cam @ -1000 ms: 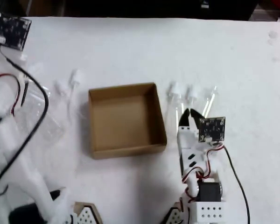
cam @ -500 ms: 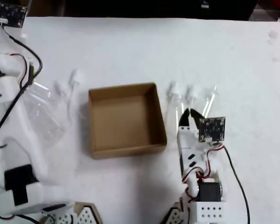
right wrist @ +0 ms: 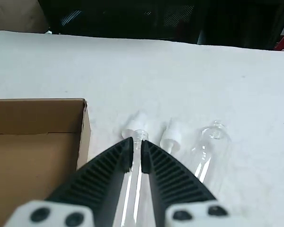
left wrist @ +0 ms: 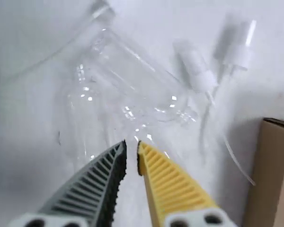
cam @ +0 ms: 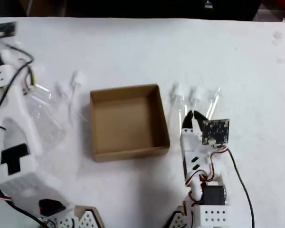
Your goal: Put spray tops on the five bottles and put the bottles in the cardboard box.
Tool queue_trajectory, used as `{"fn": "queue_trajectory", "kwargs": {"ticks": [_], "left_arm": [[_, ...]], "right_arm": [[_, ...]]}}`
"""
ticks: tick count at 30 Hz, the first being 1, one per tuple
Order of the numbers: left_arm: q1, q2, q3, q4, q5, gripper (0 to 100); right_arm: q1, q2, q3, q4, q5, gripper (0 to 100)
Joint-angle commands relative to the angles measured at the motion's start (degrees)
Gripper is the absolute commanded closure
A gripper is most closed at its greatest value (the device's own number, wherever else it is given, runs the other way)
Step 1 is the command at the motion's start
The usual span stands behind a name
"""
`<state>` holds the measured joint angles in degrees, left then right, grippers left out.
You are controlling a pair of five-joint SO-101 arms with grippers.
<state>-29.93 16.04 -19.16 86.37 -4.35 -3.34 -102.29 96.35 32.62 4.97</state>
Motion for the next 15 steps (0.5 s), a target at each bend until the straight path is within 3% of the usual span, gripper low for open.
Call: {"fn": "queue_trajectory", "kwargs": {"ticks": [1, 7, 11, 15], "left_arm": [[-2.86, 1.8, -2.46, -2.64, 1.93, 95], [-3.03, 7.69, -2.9, -2.81, 2.37, 93], [-2.77, 10.95, -2.99, -5.71, 6.33, 86], [-2.77, 12.09, -2.99, -8.0, 7.91, 85]], "right_arm": [[-0.13, 0.13, 0.53, -0.75, -0.53, 98.0], [-4.35, 0.04, 0.53, 1.63, -0.44, 98.0], [-4.35, 0.04, 0.53, 1.63, -0.44, 98.0], [-4.35, 0.04, 0.53, 1.63, -0.44, 98.0]]}}
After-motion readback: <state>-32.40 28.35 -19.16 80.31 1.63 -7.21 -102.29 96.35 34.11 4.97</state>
